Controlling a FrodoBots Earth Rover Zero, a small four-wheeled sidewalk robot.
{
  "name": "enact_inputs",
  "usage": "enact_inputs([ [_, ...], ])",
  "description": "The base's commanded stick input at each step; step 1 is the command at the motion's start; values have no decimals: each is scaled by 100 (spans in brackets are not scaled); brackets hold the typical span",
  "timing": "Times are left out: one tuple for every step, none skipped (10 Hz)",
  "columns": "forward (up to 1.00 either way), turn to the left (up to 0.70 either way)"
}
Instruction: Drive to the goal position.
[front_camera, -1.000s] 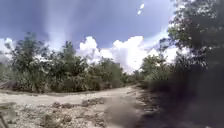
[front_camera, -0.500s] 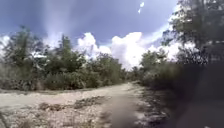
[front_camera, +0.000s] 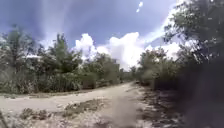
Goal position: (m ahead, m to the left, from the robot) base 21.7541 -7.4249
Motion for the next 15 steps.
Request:
enact_inputs([
  [70, 0],
  [70, 0],
  [70, 0],
  [70, 0],
  [70, 0],
  [70, 0],
  [70, 0],
  [70, 0],
  [70, 0],
  [70, 0],
  [70, 0],
  [70, 0],
  [70, 0],
  [70, 0],
  [70, 0],
])
